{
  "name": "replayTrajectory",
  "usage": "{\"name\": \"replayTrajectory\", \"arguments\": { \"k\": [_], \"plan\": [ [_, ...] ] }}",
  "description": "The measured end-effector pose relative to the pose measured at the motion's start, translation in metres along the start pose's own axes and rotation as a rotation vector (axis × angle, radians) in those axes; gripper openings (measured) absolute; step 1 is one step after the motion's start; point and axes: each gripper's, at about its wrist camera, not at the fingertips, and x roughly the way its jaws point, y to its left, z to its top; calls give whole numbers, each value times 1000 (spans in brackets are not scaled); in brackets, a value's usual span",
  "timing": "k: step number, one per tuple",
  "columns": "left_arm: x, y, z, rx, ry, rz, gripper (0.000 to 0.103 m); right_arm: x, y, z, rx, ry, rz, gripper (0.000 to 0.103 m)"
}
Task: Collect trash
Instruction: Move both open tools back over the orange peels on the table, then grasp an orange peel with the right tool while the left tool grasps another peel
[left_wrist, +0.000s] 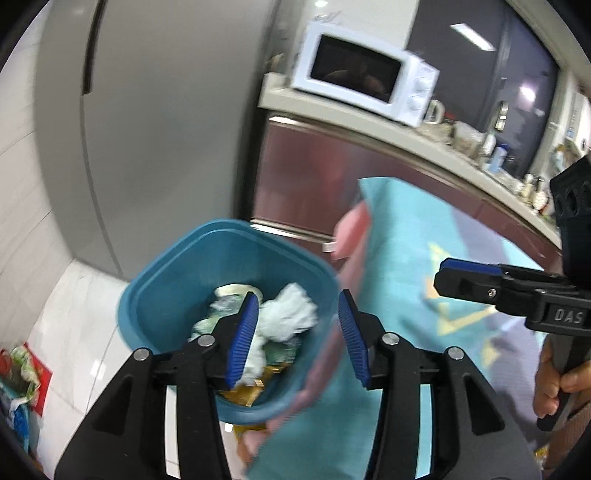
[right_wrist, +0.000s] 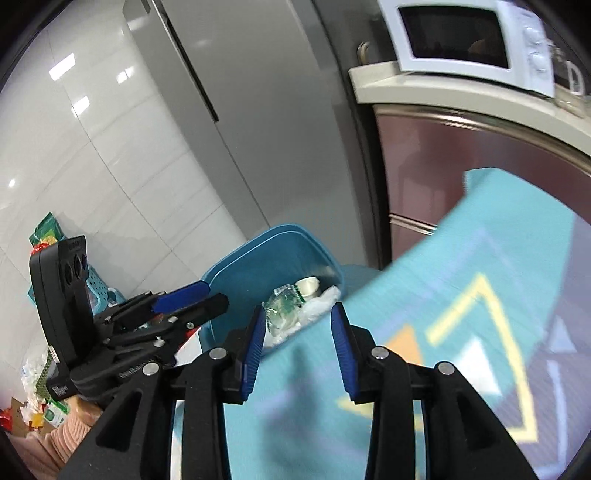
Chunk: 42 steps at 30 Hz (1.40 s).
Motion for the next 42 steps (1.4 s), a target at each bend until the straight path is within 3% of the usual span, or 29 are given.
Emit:
{"name": "replayTrajectory", "arguments": {
  "k": [5, 18, 28, 42],
  "plan": [
    [-9, -53, -3, 68, 1, -137, 61, -49, -30, -22, 48, -69, -76, 40],
    [10, -210, -33, 304, 101, -382, 63, -158, -133, -91, 261, -189, -323, 41],
    [33, -298, -47, 439, 175, -469, 62, -203, -189, -107, 354, -252, -409, 41],
    [77, -359, -54, 508, 302, -485, 56, -172, -237, -98, 420, -161, -377, 41]
  ]
}}
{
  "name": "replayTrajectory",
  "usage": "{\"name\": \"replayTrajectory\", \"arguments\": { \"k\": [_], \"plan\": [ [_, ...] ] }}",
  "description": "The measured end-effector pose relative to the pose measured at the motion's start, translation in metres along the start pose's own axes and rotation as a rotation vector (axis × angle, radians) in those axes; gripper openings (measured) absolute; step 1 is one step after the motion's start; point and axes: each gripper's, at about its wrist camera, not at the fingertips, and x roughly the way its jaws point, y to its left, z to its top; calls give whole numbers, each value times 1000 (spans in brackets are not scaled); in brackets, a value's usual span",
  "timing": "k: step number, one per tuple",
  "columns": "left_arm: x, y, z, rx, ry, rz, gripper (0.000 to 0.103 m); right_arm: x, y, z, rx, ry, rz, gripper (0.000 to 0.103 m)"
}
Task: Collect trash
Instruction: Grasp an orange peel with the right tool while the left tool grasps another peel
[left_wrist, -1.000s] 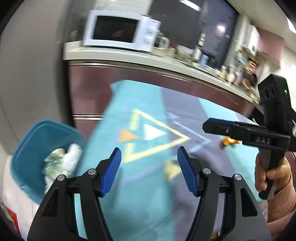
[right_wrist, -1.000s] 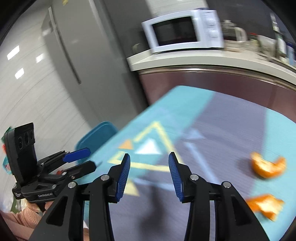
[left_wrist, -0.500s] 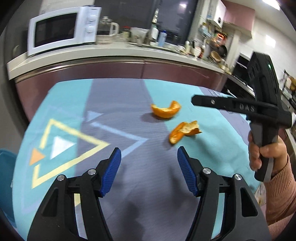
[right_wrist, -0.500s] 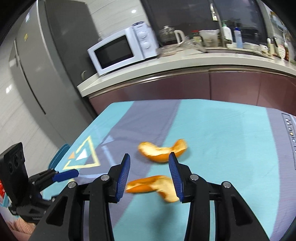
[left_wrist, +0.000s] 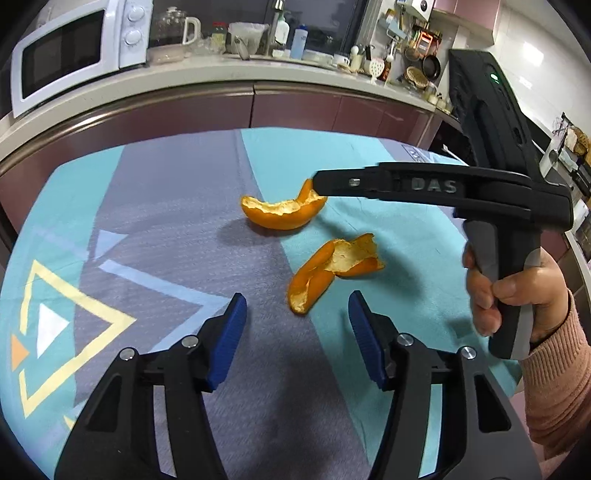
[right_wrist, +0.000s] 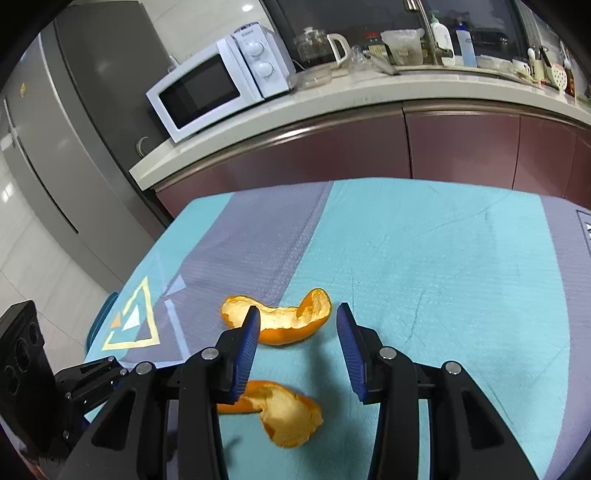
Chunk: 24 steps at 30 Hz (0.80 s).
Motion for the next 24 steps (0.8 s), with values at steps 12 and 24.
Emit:
{"name": "replayTrajectory", "arguments": {
  "k": [12, 24],
  "plan": [
    [29, -8, 9, 26, 50, -27, 41, 20, -7, -3, 35, 55, 24, 36],
    [26, -11, 4, 26, 37, -5, 18, 14, -14, -9, 61, 39, 36, 11]
  ]
}}
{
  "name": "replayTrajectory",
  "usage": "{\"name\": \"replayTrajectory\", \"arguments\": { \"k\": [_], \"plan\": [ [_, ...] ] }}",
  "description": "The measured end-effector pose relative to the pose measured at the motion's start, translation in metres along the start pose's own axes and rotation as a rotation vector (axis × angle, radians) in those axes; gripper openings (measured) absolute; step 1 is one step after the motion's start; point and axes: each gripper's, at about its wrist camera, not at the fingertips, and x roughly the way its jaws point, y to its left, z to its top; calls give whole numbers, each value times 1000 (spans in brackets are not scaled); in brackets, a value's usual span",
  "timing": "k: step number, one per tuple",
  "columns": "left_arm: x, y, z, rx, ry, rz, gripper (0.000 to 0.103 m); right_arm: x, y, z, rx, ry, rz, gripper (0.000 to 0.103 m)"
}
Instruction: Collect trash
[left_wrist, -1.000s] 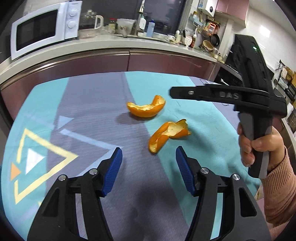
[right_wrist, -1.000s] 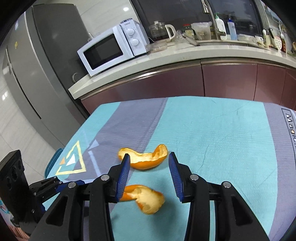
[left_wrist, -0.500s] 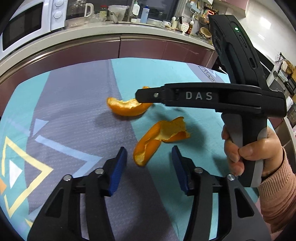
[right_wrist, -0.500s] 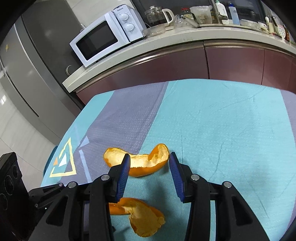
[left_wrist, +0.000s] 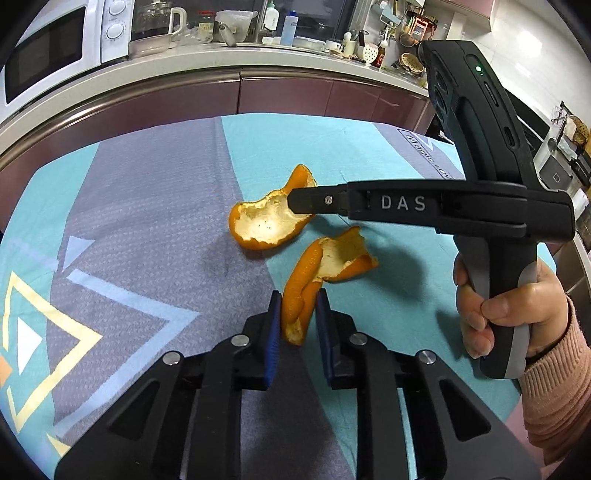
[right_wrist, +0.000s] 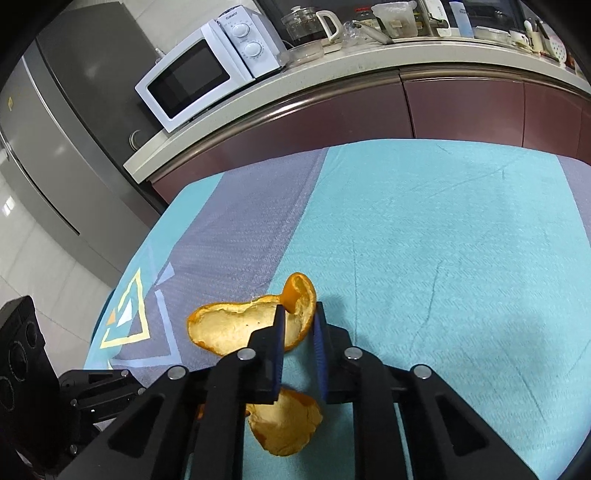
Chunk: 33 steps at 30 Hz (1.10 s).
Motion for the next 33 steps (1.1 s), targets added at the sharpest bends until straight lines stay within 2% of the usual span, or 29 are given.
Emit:
{"name": "replayTrajectory", "arguments": {
  "k": [11, 15, 18, 20, 22, 25, 27, 33],
  "plan": [
    [-40, 6, -17, -21, -64, 11, 16, -16, 1, -3, 34, -57, 36, 6],
    [-53, 15, -24, -38, -79, 21, 16, -14, 4, -6, 30, -30, 55, 7],
    [-59, 23, -27, -51, -79, 26, 16, -8, 4, -7, 31, -2, 52, 14],
    [-59, 27, -30, -59, -74, 28, 16, -4, 5, -8, 40, 16, 65, 23],
    [-59, 31, -32, -65, -68, 27, 16, 1, 8, -9, 33, 26, 54, 23],
    [-57, 32, -35, -77, -65, 23, 16, 3, 9, -11, 39, 22, 48, 13],
    [-58, 35, -37, -85, -71, 21, 16, 0, 10, -12, 39, 11, 52, 10],
    [-66, 45, -36, -104, -95, 34, 16, -14, 16, -15, 52, -27, 89, 9]
  ]
}}
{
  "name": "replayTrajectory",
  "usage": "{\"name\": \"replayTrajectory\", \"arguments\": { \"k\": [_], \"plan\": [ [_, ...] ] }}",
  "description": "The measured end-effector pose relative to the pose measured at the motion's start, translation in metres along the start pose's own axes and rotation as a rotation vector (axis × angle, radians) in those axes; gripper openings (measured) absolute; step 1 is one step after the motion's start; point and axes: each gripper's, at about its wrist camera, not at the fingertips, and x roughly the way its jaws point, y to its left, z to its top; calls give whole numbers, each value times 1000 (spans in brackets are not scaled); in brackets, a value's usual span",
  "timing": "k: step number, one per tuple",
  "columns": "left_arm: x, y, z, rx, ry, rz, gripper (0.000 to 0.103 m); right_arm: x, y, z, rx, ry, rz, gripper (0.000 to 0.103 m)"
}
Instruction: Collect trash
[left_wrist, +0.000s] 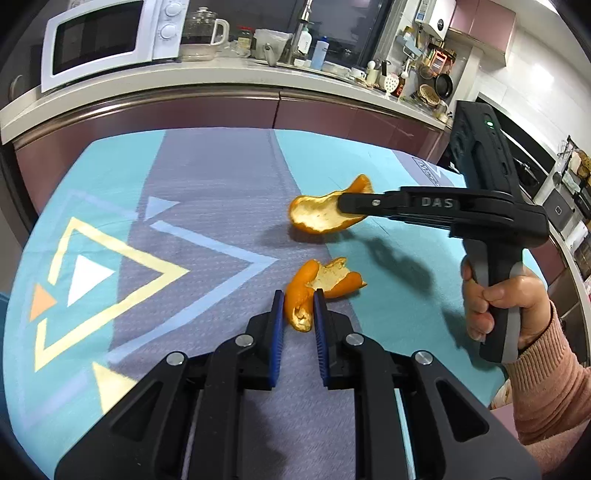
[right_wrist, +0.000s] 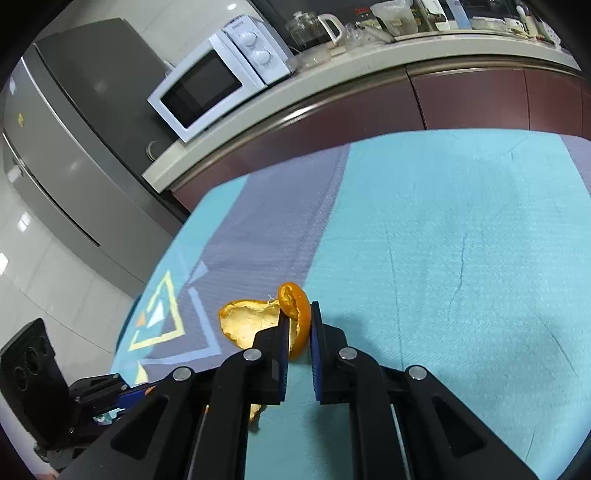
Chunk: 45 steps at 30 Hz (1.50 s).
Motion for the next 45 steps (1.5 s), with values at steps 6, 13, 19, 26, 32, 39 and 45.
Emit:
{"name": "replayTrajectory", "arguments": {
  "k": [6, 13, 19, 26, 32, 39, 45],
  "plan": [
    [-19, 12, -8, -27, -29, 26, 16, -8, 13, -4, -8, -15, 52, 9],
    [-44, 30, -16, -60, -66, 56, 15, -8, 31, -11, -25, -19, 93, 9],
    [-62, 45, -21, -75, -100, 69, 15, 2, 44, -21, -35, 6, 117, 9],
    [-80, 56, -26, -88, -131, 97, 15, 5, 59, -24, -47, 5, 144, 9],
    [-95, 59, -31, -86, -150, 136, 15, 6, 70, -26, -58, 4, 160, 9],
    [-109, 62, -36, -90, -167, 151, 15, 8, 82, -27, -75, 6, 178, 9],
    [-121, 69, -40, -108, -179, 161, 15, 11, 92, -28, -87, 12, 194, 9]
  ]
}}
